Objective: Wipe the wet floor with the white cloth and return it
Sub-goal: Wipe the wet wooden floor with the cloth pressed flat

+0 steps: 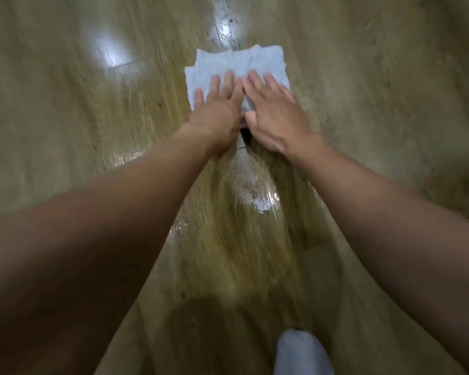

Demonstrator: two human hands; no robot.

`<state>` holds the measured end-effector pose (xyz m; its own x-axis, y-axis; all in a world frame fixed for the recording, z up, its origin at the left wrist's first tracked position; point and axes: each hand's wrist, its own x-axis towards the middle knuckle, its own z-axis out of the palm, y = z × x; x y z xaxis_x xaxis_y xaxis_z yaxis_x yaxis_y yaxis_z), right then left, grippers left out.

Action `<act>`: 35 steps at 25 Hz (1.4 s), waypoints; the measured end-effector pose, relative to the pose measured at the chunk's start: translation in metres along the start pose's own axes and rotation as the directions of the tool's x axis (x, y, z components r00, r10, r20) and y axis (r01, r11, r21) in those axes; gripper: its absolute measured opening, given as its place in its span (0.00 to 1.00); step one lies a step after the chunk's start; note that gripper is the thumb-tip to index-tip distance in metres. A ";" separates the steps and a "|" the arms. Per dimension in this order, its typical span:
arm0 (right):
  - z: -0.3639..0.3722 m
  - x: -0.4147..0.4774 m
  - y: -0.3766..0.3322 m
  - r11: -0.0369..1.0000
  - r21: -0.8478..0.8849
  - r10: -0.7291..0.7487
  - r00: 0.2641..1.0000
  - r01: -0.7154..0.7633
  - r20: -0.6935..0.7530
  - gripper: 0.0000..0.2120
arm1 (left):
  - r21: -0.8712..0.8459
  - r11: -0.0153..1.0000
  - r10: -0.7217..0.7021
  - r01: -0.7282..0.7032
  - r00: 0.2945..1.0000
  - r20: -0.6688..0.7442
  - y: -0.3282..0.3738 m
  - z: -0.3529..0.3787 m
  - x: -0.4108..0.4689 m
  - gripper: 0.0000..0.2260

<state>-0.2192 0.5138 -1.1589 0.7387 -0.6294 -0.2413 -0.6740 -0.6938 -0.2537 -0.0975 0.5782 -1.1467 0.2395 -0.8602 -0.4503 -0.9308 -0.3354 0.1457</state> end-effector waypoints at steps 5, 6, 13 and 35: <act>0.020 -0.118 -0.017 0.953 0.131 0.283 0.957 -0.273 -0.067 0.29 | 0.087 0.976 0.202 -0.200 0.979 -0.010 0.051 0.040 -0.080 0.27; 0.027 -0.138 -0.026 0.934 0.147 0.337 0.940 -0.326 -0.059 0.29 | 0.134 0.956 0.263 -0.260 0.965 -0.007 0.054 0.047 -0.092 0.27; 0.019 -0.120 0.017 0.944 -0.066 0.327 0.944 -0.324 0.044 0.31 | 0.230 0.913 0.352 -0.337 0.936 -0.027 0.063 0.041 -0.033 0.28; 0.019 -0.132 0.031 0.877 0.133 0.450 0.886 -0.462 0.109 0.38 | 0.190 0.927 0.294 -0.322 0.942 0.164 0.115 0.032 -0.042 0.32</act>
<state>-0.3379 0.5819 -1.1523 0.3507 -0.8320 -0.4300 -0.9331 -0.2716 -0.2355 -0.2234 0.5879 -1.1390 -0.0932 -0.8455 -0.5259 -0.9929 0.0394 0.1125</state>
